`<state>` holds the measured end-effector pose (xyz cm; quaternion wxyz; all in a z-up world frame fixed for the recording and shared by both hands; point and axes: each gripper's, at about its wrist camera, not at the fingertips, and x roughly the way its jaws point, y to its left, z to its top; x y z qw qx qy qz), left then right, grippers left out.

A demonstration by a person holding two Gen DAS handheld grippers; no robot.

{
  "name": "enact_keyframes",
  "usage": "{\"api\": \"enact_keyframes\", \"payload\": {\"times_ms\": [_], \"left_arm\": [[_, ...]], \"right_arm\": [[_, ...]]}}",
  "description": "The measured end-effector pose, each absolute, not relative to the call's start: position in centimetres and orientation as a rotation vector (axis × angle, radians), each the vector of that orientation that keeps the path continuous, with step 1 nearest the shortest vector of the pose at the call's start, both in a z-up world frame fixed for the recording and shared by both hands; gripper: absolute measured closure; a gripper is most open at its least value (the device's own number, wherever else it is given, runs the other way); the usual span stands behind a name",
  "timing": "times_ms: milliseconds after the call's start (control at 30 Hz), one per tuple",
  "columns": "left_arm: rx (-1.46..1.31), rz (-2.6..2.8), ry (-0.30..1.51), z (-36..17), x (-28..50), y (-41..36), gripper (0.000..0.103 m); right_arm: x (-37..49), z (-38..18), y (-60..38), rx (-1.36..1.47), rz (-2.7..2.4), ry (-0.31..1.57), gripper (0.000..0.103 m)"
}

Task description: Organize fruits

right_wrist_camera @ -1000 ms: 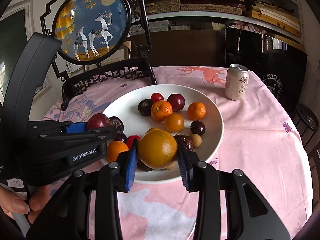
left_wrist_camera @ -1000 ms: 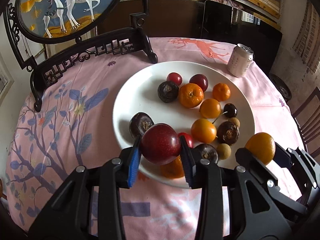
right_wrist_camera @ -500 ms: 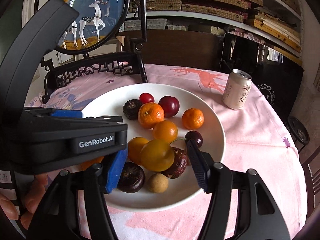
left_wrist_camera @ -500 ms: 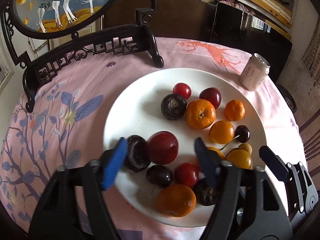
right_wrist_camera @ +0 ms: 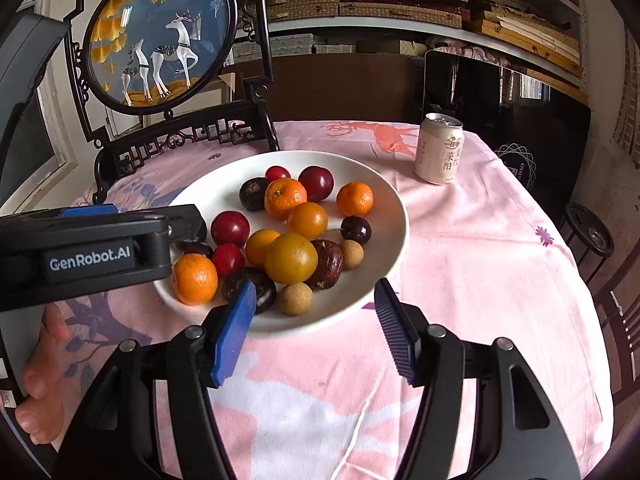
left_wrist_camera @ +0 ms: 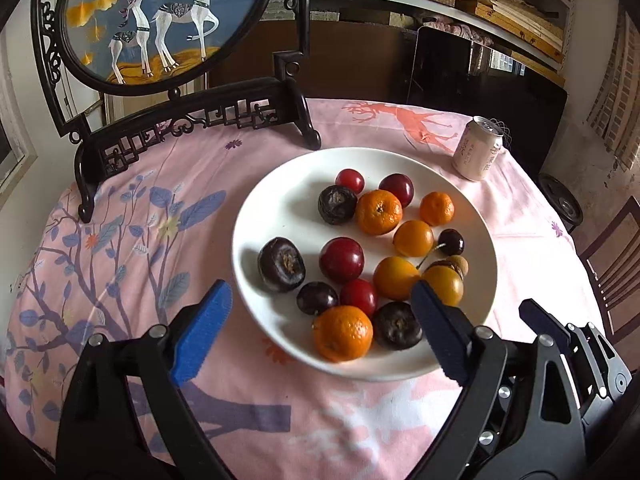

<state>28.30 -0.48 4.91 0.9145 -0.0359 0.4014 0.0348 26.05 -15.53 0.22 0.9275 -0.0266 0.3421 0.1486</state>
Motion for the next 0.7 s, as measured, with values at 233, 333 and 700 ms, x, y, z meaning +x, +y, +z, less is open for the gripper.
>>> {"api": "enact_keyframes", "payload": {"times_ms": [233,333,700], "left_arm": [[-0.045,0.066,0.804,5.3,23.6,-1.1,0.006],[-0.009,0.070,0.795,5.3,21.9,-1.5,0.006],[-0.031,0.031,0.812,4.7,17.2,-1.4,0.003]], "right_arm": [[22.1,0.5,-16.6,-0.032,0.315,0.722,0.041],[20.5,0.3,-16.3,-0.052,0.324,0.722,0.041],[16.6,0.0,-17.0,-0.024,0.336,0.719,0.041]]}}
